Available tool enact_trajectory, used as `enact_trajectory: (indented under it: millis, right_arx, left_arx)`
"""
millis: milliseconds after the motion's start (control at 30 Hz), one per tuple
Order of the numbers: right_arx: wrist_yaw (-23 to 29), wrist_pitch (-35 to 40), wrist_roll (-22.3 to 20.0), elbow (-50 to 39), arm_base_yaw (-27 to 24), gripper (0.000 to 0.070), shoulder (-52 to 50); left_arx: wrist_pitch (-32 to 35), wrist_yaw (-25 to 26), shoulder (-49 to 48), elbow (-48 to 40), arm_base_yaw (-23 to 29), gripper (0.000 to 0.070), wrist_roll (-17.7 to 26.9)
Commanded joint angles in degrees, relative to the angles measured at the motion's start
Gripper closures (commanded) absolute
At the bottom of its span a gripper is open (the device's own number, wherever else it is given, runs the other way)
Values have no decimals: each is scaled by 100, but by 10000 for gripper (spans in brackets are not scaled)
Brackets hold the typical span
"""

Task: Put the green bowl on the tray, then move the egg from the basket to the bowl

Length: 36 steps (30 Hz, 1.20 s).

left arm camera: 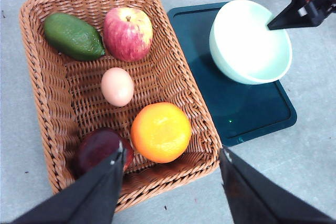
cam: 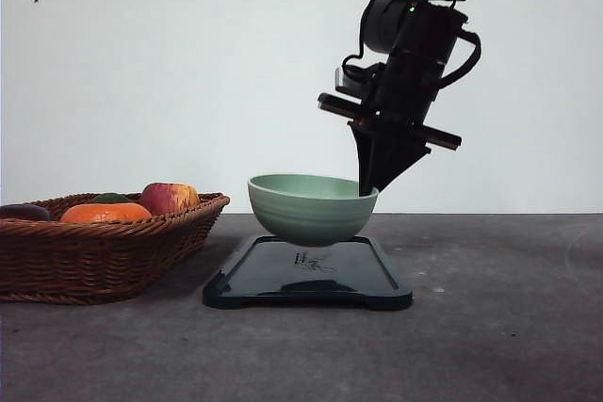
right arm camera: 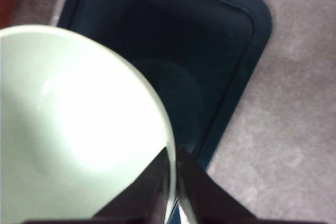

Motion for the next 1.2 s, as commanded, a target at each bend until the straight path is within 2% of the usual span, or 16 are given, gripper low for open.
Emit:
enact_trajectory:
  millis: [0,367,400,500,533,567,800,933,1067,1167]
  right_arx:
    - [-17,86,96,170,35,700,177]
    - [-16,133,119,170,35,683,406]
    - [-17,135,119,170,35,658,411]
    - [-20,140,157,170,55,468,410]
    - [-23,140,162,170,56,424,409]
    - [-24,134,163,170,57,411,397]
    - [-191,-85,132,258,64,407,14]
    - [-67,-92,6,237,125,407,-476]
    - [359,194,-25,-18,233,407,-1040]
    - [461,808,-54,-654,307,407,-1575]
  left_arx:
    - [27,22,44,140,-13,340,20]
    - [9,22,44,140,-11,340,22]
    - [-5,22,44,140,-11,340,22]
    - [-68,22,44,140,-11,340,22]
    - [-82,22,44,140,-11,340,22]
    - [-88,22,44,140,-11,340,22]
    - [-95,22,44,140,-11,340,20]
    - [-98,22,42,140,-11,340,20]
    - [-100,22,42,140,-11,340,20]
    - [-100,22,42,140,-12,340,17]
